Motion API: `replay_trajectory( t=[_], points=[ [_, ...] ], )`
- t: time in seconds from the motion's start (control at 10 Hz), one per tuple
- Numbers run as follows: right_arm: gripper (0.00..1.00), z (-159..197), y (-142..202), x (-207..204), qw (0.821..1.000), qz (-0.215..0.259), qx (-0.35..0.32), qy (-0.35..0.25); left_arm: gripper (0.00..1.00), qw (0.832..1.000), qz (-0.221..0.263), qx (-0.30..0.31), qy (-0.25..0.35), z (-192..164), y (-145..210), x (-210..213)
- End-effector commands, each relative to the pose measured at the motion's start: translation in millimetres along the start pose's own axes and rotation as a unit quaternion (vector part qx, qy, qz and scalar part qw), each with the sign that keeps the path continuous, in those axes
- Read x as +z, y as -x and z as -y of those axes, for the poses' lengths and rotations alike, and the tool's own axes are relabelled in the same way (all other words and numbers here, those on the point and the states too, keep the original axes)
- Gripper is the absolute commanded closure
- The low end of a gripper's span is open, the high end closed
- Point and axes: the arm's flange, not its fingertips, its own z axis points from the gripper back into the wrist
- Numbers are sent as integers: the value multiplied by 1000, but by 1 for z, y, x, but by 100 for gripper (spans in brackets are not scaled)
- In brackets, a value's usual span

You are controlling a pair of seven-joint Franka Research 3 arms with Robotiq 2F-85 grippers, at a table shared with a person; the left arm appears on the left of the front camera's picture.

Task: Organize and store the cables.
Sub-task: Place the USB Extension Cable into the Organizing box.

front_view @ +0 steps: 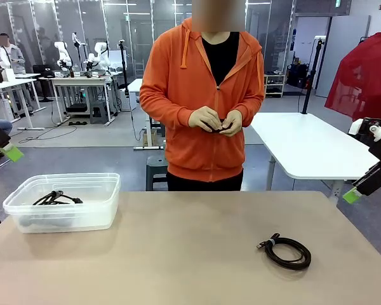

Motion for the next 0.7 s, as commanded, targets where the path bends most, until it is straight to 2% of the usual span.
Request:
replay_trajectory(
  t=[0.0, 0.1, 0.2, 0.3, 0.5, 0.6],
  points=[
    [0, -6, -11, -7, 992, -21, 120, -14, 0, 1000, 1, 7, -10, 2, -1, 1],
    [0, -8, -24, -12, 972, -58, 229, 18, 0, 1000, 1, 7, -10, 2, -1, 1],
    [0, -9, -43, -13, 971, -69, 228, 29, 0, 1000, 1, 7, -10, 2, -1, 1],
    [0, -9, -57, -19, 963, -72, 260, 22, 0, 1000, 1, 7, -10, 2, -1, 1],
    [0, -11, -88, -42, 962, -105, 253, 15, 0, 1000, 1, 7, -10, 2, -1, 1],
    [0, -16, -101, -56, 954, -129, 269, 12, 0, 1000, 1, 7, -10, 2, -1, 1]
  ],
)
